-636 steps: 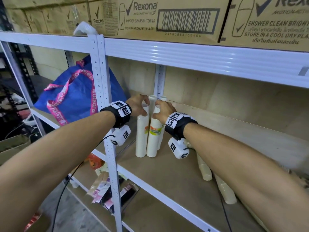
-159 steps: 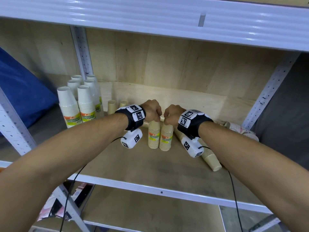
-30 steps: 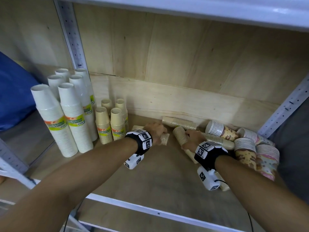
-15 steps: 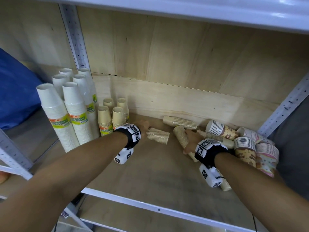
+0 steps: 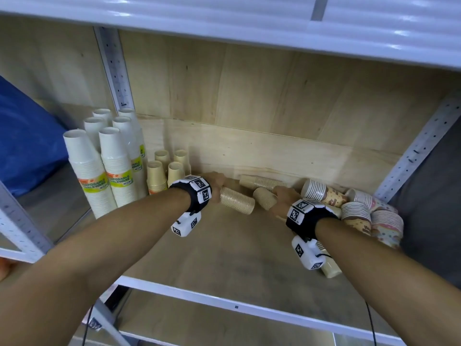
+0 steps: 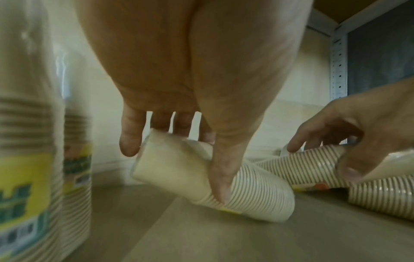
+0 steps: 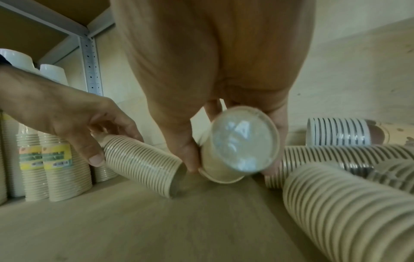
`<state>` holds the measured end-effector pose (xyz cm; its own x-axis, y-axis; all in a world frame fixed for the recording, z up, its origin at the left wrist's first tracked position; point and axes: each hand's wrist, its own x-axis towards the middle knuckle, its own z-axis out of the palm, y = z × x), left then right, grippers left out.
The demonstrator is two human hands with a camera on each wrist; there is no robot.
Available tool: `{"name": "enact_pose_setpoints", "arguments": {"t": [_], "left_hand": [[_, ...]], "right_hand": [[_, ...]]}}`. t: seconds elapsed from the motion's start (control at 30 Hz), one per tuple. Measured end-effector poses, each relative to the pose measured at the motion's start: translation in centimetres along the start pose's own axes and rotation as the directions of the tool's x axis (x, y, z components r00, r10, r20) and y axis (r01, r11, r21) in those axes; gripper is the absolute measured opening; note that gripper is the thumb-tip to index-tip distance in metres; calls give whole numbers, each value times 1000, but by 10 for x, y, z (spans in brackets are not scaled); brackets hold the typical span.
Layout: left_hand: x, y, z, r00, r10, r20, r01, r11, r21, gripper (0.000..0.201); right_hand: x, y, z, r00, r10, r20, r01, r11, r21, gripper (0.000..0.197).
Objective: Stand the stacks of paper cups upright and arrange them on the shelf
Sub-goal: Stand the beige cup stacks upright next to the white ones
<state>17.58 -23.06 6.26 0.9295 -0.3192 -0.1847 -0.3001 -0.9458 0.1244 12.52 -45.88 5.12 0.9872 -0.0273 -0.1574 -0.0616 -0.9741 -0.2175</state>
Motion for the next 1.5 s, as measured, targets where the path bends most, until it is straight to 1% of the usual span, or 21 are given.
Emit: {"name": "enact_pose_setpoints", "arguments": {"t": [0.03,0.07,0.1,0.13,0.23,0.27,0.37,0.43,0.53,0.6,0.8,0.9,1.0,1.2,1.33,1.4,1.5], "left_hand": [[-8,5,-7,1000,2,-17,-2,1000,-12,45],[-9,6,-12,998,33,-46,-32,999,23,39],[-16,10,-19,998,33,-59,-33,999,15,33],[-20,12,-25,995,60,-79,-57,998,34,30],[-24,13,-37,997,64,-53,-67,996,-51,48],[-25,13,-40,994,83,-71,-88,994,-66,49],[-27,15,-46,990,86,-114,-99,989,-111,45],[-29,17,-49,987,89,-131,-104,988,-111,43],[-32,21,-52,989,86,-119,-100,988,-114,42],[-34,25,-52,991,86,-99,-97,990,-106,44],[-37,33,-47,989,141,-42,-145,983,-116,48],[-38,35,-45,988,148,-54,-154,979,-134,50],[-40,34,-49,986,149,-75,-159,975,-157,51],[-42,32,-56,982,169,-80,-179,974,-140,45],[-41,34,-56,983,146,-110,-161,978,-135,39],[-41,33,-55,983,133,-128,-151,977,-148,39],[-41,34,-53,982,130,-138,-154,972,-179,42]], "right_hand": [[-3,-3,-4,1000,-5,-20,5,1000,2,42],[-6,-5,-9,999,-2,-33,3,1000,11,43],[-9,-7,-13,999,2,-41,0,1000,30,45],[-12,-10,-17,999,1,-52,1,999,45,47],[-19,-21,-29,997,22,-77,-19,999,36,48],[-20,-26,-33,997,28,-79,-26,999,28,46],[-22,-41,-42,996,28,-83,-26,999,23,40],[-22,-50,-44,994,13,-112,-11,1000,21,38],[-21,-62,-44,988,10,-154,-8,1000,12,33],[-20,-67,-45,991,5,-132,-3,1000,18,32],[-23,-77,-40,996,-44,-71,48,997,54,41],[-21,-78,-38,996,-72,-59,76,995,67,51],[-23,-80,-41,993,-95,-72,99,993,67,51],[-23,-76,-46,990,-116,-74,121,990,66,42],[-22,-75,-44,988,-113,-101,118,992,51,22],[-21,-75,-43,987,-95,-128,103,993,58,24],[-23,-72,-43,985,-82,-149,93,993,68,36]]}}
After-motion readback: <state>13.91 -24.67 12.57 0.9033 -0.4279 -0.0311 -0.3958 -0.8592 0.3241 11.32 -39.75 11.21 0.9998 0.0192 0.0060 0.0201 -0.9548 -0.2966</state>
